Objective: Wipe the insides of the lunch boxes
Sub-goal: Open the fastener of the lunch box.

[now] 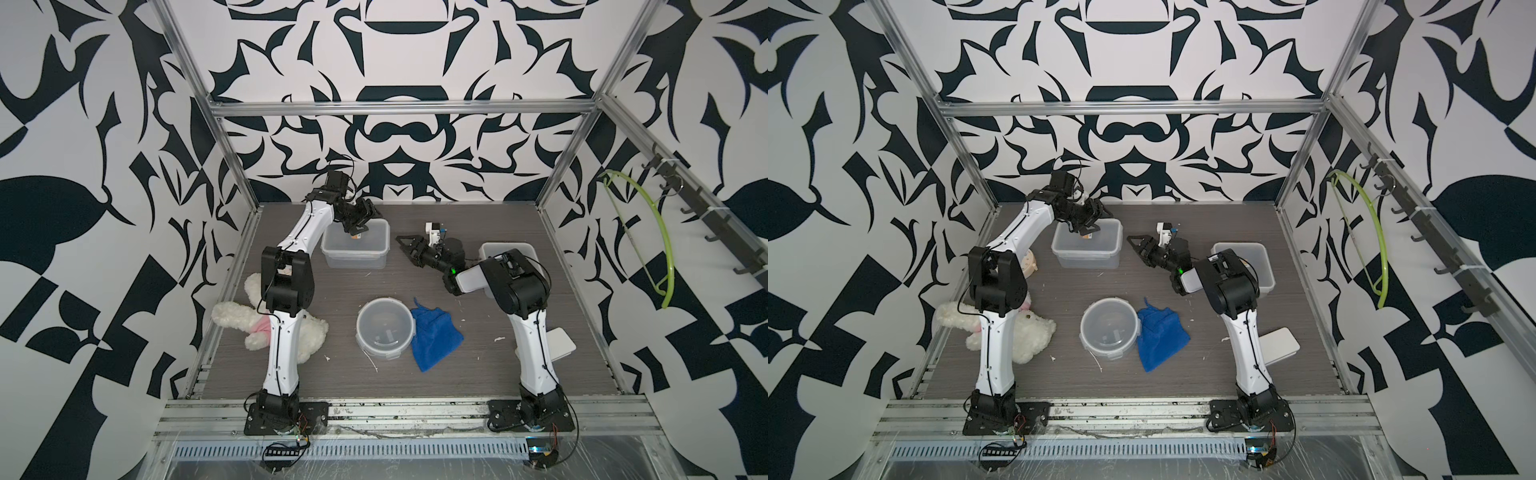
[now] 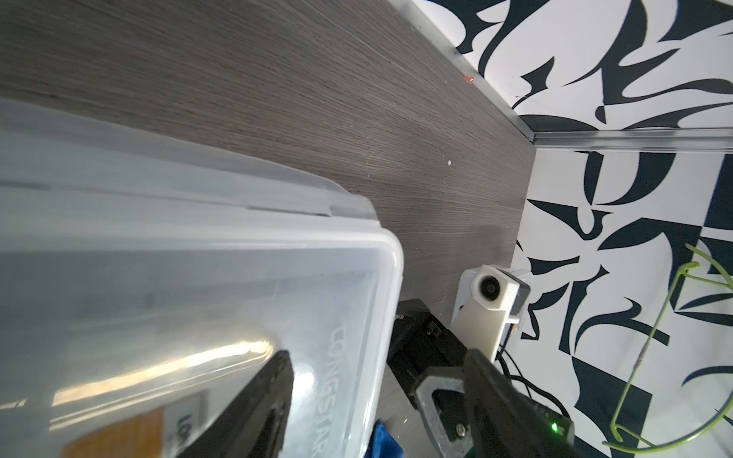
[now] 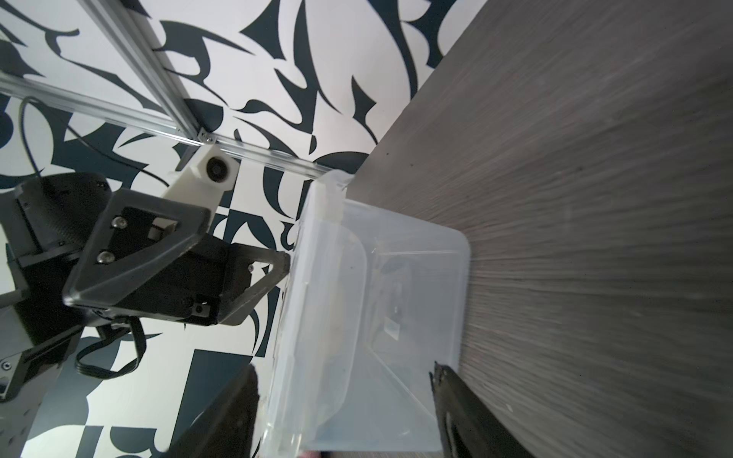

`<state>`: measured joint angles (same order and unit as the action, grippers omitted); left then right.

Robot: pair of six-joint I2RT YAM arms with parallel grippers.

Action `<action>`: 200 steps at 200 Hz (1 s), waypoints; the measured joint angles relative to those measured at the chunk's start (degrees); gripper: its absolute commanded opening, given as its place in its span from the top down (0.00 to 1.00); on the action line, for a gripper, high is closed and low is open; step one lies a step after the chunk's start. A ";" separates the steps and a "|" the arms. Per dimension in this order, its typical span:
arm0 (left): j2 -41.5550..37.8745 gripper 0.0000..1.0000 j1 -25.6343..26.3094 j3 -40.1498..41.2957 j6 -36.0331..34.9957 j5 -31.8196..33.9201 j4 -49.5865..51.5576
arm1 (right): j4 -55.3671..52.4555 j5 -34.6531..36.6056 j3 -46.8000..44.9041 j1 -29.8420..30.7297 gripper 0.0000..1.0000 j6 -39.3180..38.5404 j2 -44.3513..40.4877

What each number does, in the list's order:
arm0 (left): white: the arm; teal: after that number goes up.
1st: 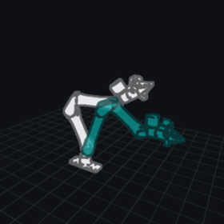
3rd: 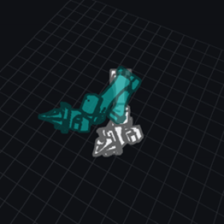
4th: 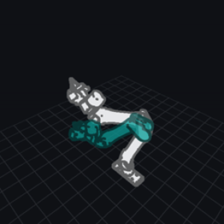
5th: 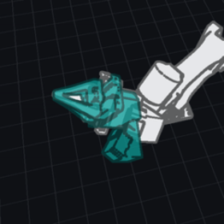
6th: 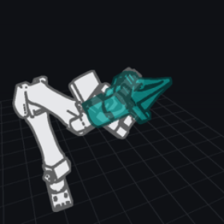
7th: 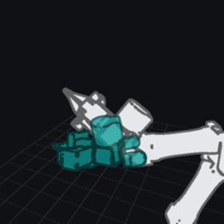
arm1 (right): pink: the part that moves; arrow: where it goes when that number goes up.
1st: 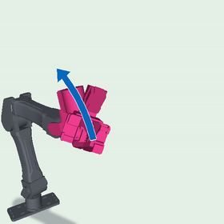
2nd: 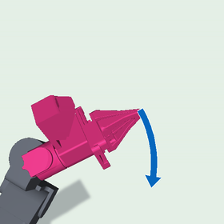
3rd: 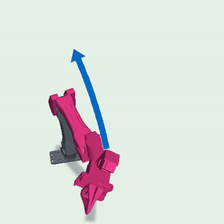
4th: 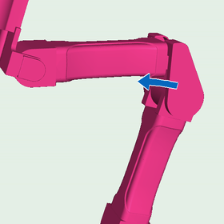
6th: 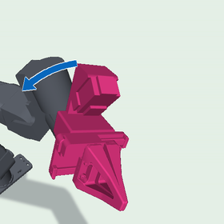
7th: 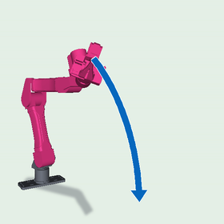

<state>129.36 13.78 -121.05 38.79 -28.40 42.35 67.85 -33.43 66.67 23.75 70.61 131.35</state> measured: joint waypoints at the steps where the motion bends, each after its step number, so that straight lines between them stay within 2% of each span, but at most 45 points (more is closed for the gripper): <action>1: -0.07 0.29 -0.07 0.13 -0.02 0.00 0.00 | 0.11 -0.02 0.20 0.09 0.30 0.07 0.15; 52: -2.32 0.30 -2.34 5.27 -0.81 -1.31 -2.19 | 3.80 -0.94 5.33 1.38 0.35 3.52 5.84; 75: -3.17 0.31 -2.54 7.43 -0.90 -1.66 -4.31 | 5.25 -0.87 7.50 1.42 0.46 5.62 7.69; 90: -3.54 0.31 -2.54 8.63 -0.90 -2.01 -5.68 | 6.88 -0.55 9.05 1.40 0.50 7.28 9.01; 138: -4.26 0.32 -2.54 12.63 -0.46 -4.52 -11.63 | 8.07 -0.72 12.20 2.08 0.50 10.64 10.25; 165: -4.26 0.32 -2.47 13.73 -0.13 -5.44 -14.36 | 8.59 -0.55 12.96 2.10 0.60 12.26 11.43; 200: -3.98 0.32 -2.23 14.75 0.28 -6.36 -17.62 | 9.57 0.33 13.09 1.73 0.83 14.75 12.11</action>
<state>125.38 11.55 -106.30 39.07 -34.76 24.73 77.43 -33.10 79.77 25.47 85.36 143.46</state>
